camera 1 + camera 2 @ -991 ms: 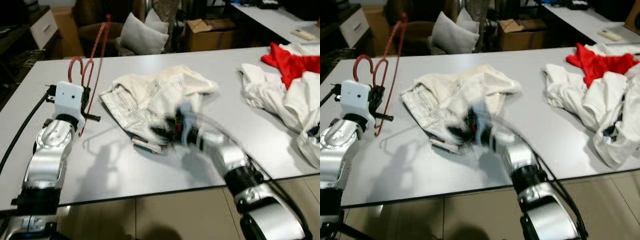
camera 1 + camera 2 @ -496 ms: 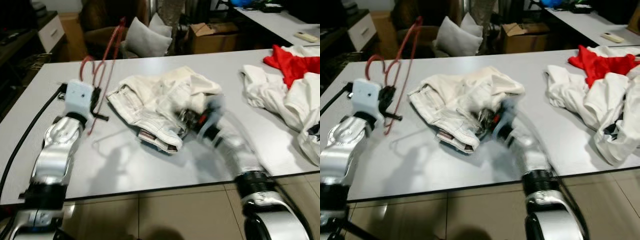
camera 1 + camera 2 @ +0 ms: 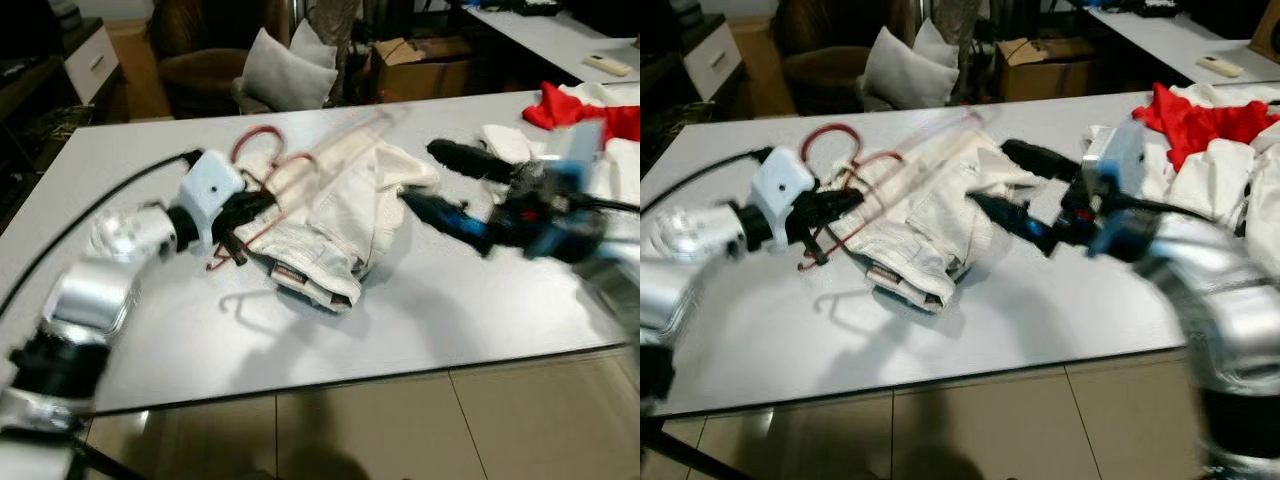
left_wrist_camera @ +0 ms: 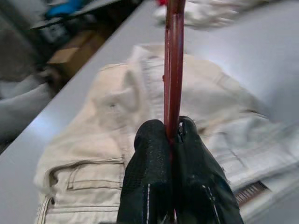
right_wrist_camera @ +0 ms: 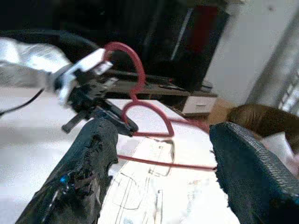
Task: Hang hanger
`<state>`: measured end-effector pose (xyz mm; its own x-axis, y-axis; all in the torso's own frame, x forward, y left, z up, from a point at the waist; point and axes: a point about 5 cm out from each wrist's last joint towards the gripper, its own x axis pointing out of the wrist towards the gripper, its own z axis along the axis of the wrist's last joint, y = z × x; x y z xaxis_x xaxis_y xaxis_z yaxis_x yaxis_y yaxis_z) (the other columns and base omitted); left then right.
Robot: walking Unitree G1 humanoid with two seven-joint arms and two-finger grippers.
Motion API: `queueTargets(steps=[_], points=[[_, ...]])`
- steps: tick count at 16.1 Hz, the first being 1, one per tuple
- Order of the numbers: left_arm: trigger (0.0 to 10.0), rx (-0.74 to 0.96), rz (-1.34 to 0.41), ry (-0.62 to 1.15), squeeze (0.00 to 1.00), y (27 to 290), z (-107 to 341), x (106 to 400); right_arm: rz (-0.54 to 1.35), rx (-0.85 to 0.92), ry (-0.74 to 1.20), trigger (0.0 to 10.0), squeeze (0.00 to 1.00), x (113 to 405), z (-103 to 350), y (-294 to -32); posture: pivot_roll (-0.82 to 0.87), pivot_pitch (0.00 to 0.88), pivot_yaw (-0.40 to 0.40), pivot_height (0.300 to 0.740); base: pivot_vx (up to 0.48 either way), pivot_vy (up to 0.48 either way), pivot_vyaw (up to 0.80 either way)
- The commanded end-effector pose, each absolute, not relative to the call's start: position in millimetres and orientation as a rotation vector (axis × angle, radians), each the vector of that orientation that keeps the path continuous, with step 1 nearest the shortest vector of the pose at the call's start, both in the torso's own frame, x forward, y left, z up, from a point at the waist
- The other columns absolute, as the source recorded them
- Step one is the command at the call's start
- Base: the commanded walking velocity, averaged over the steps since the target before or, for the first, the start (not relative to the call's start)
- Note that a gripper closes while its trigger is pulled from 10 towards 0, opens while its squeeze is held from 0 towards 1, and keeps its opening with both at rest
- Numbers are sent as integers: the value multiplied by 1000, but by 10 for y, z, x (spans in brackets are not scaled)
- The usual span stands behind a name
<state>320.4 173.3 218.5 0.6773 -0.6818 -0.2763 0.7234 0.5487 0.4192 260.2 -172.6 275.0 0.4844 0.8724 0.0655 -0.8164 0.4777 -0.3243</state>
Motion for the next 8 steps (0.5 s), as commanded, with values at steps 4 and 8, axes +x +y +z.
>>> queueTargets(steps=[4,8], points=[[10000,711,-1057,175,0,1612,2407,3136,1123,-406,-172,10000,0,2538,2905,-1730,-202,0,71,740,0,0,0],[10000,859,-1184,176,0,1413,2526,3089,1136,-461,-51,10000,118,2712,2763,-1708,-204,0,62,740,0,0,0]])
